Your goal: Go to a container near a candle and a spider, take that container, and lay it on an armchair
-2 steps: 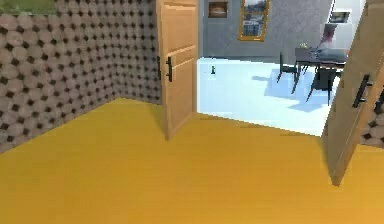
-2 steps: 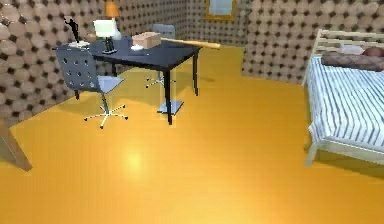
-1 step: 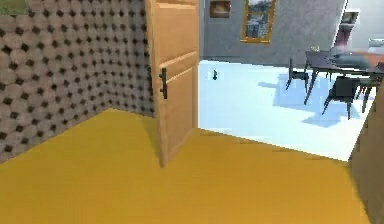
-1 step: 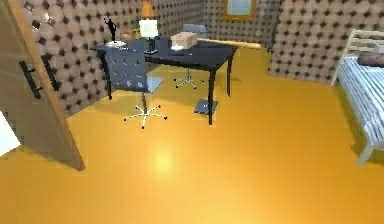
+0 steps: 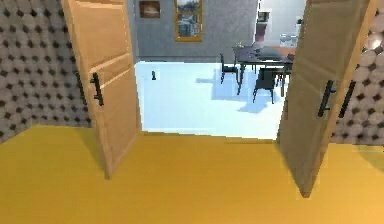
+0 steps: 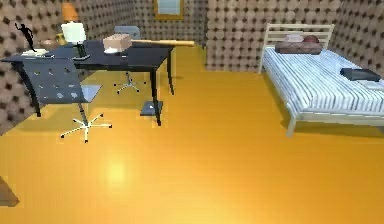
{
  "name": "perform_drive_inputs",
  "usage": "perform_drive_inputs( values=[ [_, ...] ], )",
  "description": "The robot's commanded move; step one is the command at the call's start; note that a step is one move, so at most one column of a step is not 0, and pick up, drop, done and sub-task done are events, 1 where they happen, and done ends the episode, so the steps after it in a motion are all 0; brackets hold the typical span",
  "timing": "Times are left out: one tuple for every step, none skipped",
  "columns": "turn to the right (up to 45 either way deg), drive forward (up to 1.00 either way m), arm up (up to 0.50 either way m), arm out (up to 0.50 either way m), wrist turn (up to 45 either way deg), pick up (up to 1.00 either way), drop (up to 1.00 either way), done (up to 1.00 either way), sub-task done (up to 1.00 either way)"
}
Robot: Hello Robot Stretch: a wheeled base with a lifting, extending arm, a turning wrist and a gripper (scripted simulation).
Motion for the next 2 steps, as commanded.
perform_drive_inputs(
  values=[
    [0.0,1.0,0.0,0.0,0.0,0.0,0.0,0.0,0.0],
    [0.0,1.0,0.0,0.0,0.0,0.0,0.0,0.0,0.0]
  ],
)
